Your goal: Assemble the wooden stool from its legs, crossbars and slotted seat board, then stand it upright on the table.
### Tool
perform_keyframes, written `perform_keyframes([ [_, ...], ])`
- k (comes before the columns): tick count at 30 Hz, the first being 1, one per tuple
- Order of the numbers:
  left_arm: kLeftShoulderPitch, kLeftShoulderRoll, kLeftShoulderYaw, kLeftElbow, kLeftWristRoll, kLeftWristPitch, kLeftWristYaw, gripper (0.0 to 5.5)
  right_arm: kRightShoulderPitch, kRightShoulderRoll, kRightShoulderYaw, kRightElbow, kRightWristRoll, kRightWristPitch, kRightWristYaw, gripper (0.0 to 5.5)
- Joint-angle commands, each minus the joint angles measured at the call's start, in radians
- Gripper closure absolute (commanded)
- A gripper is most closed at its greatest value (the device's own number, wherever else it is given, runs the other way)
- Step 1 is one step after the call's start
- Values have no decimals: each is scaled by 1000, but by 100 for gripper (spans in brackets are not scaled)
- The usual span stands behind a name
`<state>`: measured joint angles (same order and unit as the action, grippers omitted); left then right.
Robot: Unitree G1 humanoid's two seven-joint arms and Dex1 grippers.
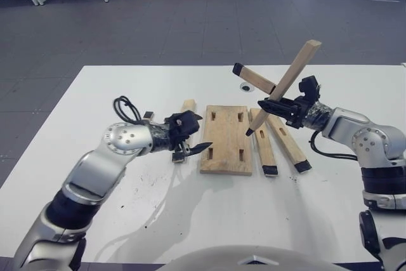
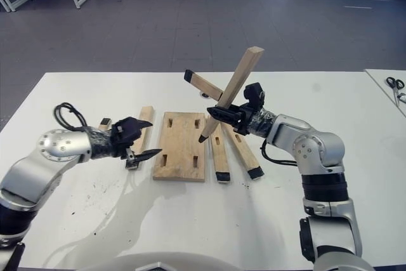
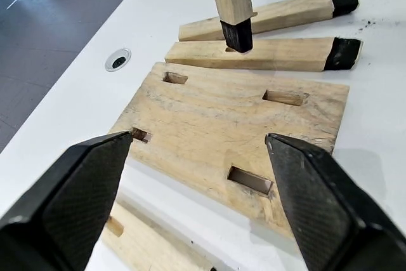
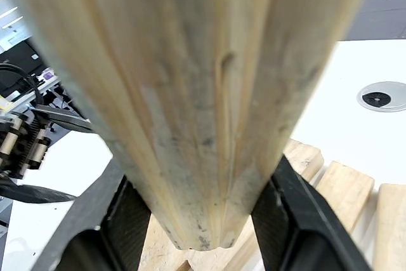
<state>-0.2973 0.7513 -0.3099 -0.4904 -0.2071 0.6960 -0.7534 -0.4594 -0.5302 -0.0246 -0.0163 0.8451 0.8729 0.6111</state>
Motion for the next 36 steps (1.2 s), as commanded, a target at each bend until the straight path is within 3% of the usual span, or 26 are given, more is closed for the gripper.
perform_keyframes([
  [1, -54, -1, -116, 83, 122, -30, -6, 160, -21, 16, -21, -9, -20, 4, 3, 347],
  [13, -25, -33, -264, 163, 275, -104, -66, 160, -18, 52, -47, -18, -57, 3, -7, 347],
  [28, -40, -72, -172, 287, 300, -113, -45, 160, -19, 70, -54, -21, -84, 5, -6, 347],
  [32, -7, -20, -239, 231, 319, -129, -134, 160, -21, 68, -56, -21, -89, 6, -2, 347],
  [36, 76, 107, -288, 169, 337, -174, -246, 160, -31, 63, -58, -9, -104, -3, 2, 347],
])
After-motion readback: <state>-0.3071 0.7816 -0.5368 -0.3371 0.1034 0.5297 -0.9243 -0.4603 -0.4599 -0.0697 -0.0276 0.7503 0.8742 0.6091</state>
